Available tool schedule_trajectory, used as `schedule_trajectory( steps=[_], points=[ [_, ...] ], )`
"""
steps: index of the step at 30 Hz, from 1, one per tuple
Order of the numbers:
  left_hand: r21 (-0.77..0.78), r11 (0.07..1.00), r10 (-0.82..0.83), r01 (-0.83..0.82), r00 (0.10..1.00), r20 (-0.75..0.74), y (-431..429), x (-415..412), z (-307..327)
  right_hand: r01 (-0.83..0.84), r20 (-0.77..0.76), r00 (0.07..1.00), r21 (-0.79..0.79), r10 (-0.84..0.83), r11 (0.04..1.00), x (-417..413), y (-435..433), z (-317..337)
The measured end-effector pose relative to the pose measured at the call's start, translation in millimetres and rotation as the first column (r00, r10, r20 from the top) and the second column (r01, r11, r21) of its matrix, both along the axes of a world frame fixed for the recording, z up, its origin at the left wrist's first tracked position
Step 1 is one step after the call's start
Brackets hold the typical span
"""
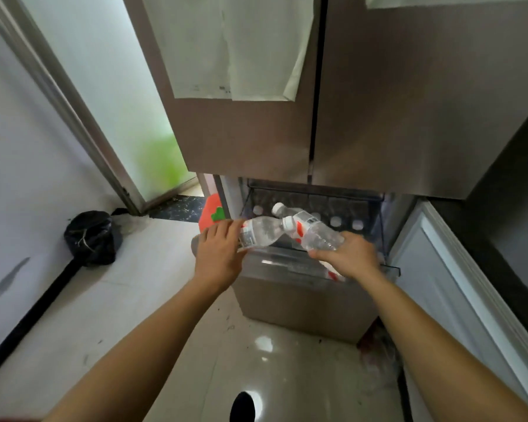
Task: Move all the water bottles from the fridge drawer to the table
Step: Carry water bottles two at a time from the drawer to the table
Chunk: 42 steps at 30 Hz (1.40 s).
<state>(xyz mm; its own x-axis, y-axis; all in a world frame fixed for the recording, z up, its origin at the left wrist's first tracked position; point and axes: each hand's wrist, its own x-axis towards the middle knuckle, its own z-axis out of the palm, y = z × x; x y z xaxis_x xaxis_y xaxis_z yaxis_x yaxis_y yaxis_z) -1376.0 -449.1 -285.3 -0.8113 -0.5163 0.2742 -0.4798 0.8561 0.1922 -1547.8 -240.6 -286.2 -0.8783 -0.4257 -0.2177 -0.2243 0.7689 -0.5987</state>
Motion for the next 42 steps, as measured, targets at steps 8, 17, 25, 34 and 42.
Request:
schedule_trajectory(
  steps=[8,17,25,34,42],
  points=[
    [0.344,0.871,0.431,-0.35,0.88,-0.197,5.0,156.6,29.7,0.142,0.5,0.831,-0.616,0.245,0.775,129.6,-55.4,2.5],
    [0.603,0.653,0.743,-0.458,0.543,-0.392,-49.0,399.1,62.6,-0.04,0.494,0.601,-0.766,0.628,0.641,331.4,-173.1,43.6],
    [0.645,0.55,0.834,-0.53,0.32,-0.449,-88.7,689.4,70.3,-0.26,0.421,0.495,-0.763,0.76,0.592,599.2,-295.8,33.3],
    [0.667,0.454,0.869,-0.59,0.128,-0.479,-118.9,885.0,61.7,-0.46,0.355,0.34,-0.745,0.871,0.483,825.4,-388.9,30.8],
    [0.653,0.346,0.899,-0.674,0.04,-0.435,-185.1,996.6,40.4,-0.652,0.24,0.221,-0.684,0.945,0.327,958.6,-493.0,8.4]
  ],
)
